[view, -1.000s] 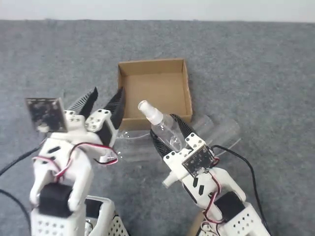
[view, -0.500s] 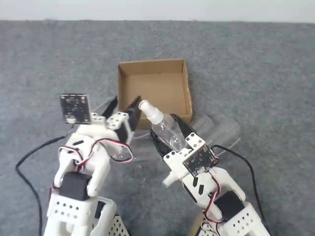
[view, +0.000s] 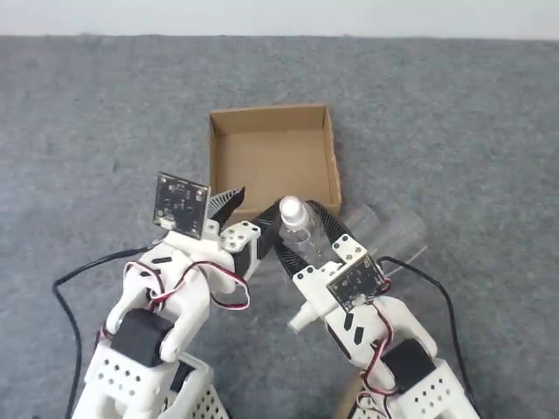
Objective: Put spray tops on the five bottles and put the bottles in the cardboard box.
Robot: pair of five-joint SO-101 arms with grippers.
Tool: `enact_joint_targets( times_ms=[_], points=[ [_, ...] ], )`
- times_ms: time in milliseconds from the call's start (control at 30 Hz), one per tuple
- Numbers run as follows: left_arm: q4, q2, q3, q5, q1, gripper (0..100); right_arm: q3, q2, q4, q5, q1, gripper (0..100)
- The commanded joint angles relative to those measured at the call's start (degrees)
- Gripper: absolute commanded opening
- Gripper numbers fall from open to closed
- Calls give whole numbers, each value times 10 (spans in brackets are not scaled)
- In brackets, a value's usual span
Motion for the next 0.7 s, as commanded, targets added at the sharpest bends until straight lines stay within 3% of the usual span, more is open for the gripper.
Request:
enact_joint_targets(
  times_ms=[0, 433, 667],
  points=[
    [11, -4, -5, -8, 25, 202, -11, -12, -14, -1, 0, 33],
    [12, -5, -12, -29, 19, 202, -11, -11, -12, -1, 5, 7],
    [57, -5, -70, -29, -65, 202, -11, -11, 0, -1, 5, 7]
  ],
)
